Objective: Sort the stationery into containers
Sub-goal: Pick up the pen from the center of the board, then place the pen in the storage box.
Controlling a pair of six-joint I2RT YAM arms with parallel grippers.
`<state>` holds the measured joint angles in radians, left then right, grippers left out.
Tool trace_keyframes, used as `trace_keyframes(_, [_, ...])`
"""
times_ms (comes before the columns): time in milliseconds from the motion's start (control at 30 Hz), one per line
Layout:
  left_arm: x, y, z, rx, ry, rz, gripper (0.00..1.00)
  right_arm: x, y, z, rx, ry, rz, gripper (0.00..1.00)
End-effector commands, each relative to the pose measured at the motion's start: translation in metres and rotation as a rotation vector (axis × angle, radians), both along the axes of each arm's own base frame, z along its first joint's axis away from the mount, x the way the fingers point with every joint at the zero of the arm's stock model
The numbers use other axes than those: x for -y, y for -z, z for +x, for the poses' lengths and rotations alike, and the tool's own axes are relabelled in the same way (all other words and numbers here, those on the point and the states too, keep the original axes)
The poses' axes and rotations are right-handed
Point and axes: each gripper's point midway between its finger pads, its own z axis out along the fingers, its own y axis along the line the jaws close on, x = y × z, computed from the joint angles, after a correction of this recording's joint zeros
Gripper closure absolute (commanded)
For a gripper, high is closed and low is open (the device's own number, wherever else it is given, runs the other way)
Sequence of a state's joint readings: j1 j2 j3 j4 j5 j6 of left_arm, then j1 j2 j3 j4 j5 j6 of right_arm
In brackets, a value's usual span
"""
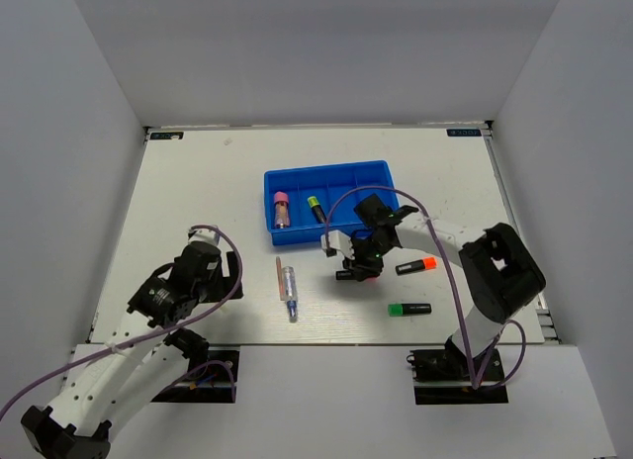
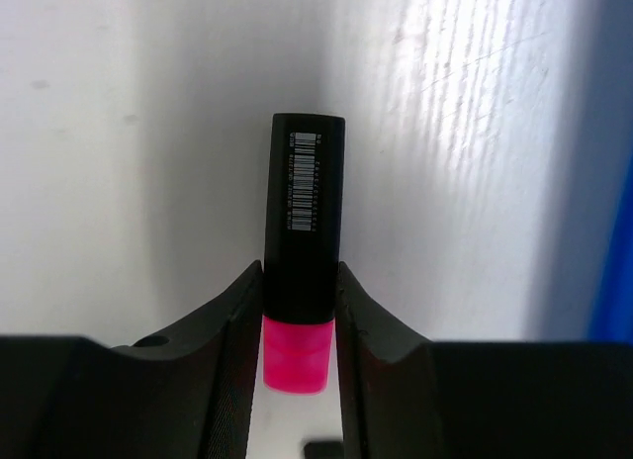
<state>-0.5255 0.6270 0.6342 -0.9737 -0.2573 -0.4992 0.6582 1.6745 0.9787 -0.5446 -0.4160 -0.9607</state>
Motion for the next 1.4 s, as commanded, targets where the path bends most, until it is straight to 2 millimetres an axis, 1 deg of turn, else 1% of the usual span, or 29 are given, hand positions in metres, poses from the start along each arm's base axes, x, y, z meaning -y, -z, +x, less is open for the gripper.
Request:
trace_keyframes(0, [-0.001, 0.0, -0.002, 0.0, -0.009, -0.013, 0.01, -0.014, -0.059, -0.007, -0.01, 0.038, 0.075, 1.0])
trace_keyframes(33, [0.0, 0.0, -0.002, -0.002, -0.009, -0.011, 0.01, -0.017, -0.072, -0.008, -0.004, 0.043, 0.098, 1.0])
trace_keyframes(67, [-0.001, 0.002, -0.003, -0.009, -0.008, -0.006, 0.01, -0.028, -0.099, 0.0, 0.017, 0.076, 0.143, 1.0])
trace_keyframes(167, [-0.001, 0.004, -0.004, -0.018, -0.006, -0.004, 0.01, -0.04, -0.134, 0.006, 0.013, 0.132, 0.2, 1.0])
trace_keyframes(267, [-0.001, 0.005, -0.004, -0.025, -0.005, -0.001, 0.01, -0.055, -0.167, 0.031, 0.023, 0.289, 0.246, 1.0])
trace_keyframes(333, [0.0, 0.006, -0.005, -0.033, -0.002, -0.007, 0.01, -0.062, -0.175, 0.067, 0.052, 0.505, 0.251, 1.0])
trace_keyframes(367, [0.001, 0.007, -0.005, -0.036, -0.004, -0.011, 0.01, -0.07, -0.186, 0.083, 0.081, 0.557, 0.271, 1.0])
trace_keyframes(400, [0.002, 0.006, -0.005, -0.037, -0.002, -0.012, 0.01, -0.066, -0.187, 0.1, 0.124, 0.641, 0.256, 1.0])
trace_keyframes(433, [0.003, 0.007, -0.005, -0.039, -0.001, -0.018, 0.01, -0.072, -0.181, 0.108, 0.08, 0.738, 0.249, 1.0])
trace_keyframes(467, [0.005, 0.006, -0.005, -0.045, 0.007, -0.023, 0.01, -0.073, -0.201, 0.14, 0.171, 0.836, 0.259, 1.0])
trace_keyframes(500, [0.006, 0.007, -0.005, -0.05, 0.009, -0.026, 0.01, -0.079, -0.204, 0.147, 0.145, 0.899, 0.271, 1.0])
trace_keyframes(533, [0.006, 0.006, -0.005, -0.048, 0.01, -0.029, 0.01, -0.078, -0.163, 0.154, 0.105, 0.979, 0.143, 1.0])
trace_keyframes(567, [0.007, 0.006, -0.005, -0.05, 0.015, -0.031, 0.01, -0.086, -0.206, 0.181, 0.194, 1.03, 0.223, 1.0])
trace_keyframes(600, [0.009, 0.006, -0.005, -0.052, 0.015, -0.037, 0.02, -0.085, -0.202, 0.183, 0.159, 1.101, 0.202, 1.0])
trace_keyframes(633, [0.01, 0.005, -0.003, -0.046, 0.016, -0.045, 0.02, -0.095, -0.186, 0.197, 0.141, 1.136, 0.18, 1.0])
trace_keyframes(667, [0.01, 0.007, -0.004, -0.058, 0.009, -0.046, 0.02, -0.095, -0.185, 0.207, 0.181, 1.182, 0.199, 1.0])
trace_keyframes(733, [0.014, 0.007, -0.005, -0.065, 0.017, -0.063, 0.02, -0.1, -0.174, 0.209, 0.173, 1.196, 0.21, 1.0])
trace_keyframes(800, [0.015, 0.009, -0.005, -0.074, 0.013, -0.066, 0.02, -0.106, -0.154, 0.213, 0.121, 1.235, 0.206, 1.0])
trace_keyframes(833, [0.014, 0.009, -0.006, -0.074, 0.009, -0.067, 0.02, -0.107, -0.155, 0.216, 0.127, 1.243, 0.206, 1.0])
trace_keyframes(867, [0.012, 0.009, -0.005, -0.07, -0.014, -0.062, 0.03, -0.108, -0.142, 0.217, 0.116, 1.259, 0.185, 1.0])
trace_keyframes(900, [0.003, 0.011, -0.005, -0.067, -0.05, -0.028, 0.06, -0.106, -0.139, 0.219, 0.116, 1.272, 0.178, 1.0])
trace_keyframes(933, [-0.001, 0.012, -0.005, -0.071, -0.103, -0.031, 0.08, -0.106, -0.133, 0.217, 0.102, 1.28, 0.167, 1.0])
trace_keyframes(1000, [-0.026, 0.015, -0.011, -0.08, -0.295, 0.024, 0.14, -0.107, -0.127, 0.215, 0.064, 1.29, 0.166, 1.0])
trace_keyframes(1033, [-0.037, 0.014, -0.009, -0.058, -0.352, 0.064, 0.16, -0.108, -0.115, 0.21, 0.055, 1.289, 0.145, 1.0])
trace_keyframes(1100, [-0.041, 0.019, -0.013, -0.072, -0.434, 0.05, 0.17, -0.111, -0.111, 0.21, 0.036, 1.292, 0.155, 1.0])
trace_keyframes(1200, [-0.036, 0.021, -0.009, -0.07, -0.448, 0.021, 0.18, -0.117, -0.094, 0.205, -0.022, 1.283, 0.137, 1.0])
trace_keyframes(1267, [-0.032, 0.02, -0.005, -0.06, -0.449, 0.004, 0.17, -0.121, -0.086, 0.204, -0.047, 1.266, 0.127, 0.87])
trace_keyframes(1300, [-0.031, 0.021, -0.004, -0.062, -0.443, 0.001, 0.17, -0.123, -0.083, 0.202, -0.056, 1.256, 0.123, 0.75])
trace_keyframes(1367, [-0.031, 0.022, -0.002, -0.065, -0.441, 0.007, 0.16, -0.124, -0.081, 0.199, -0.073, 1.236, 0.118, 0.64])
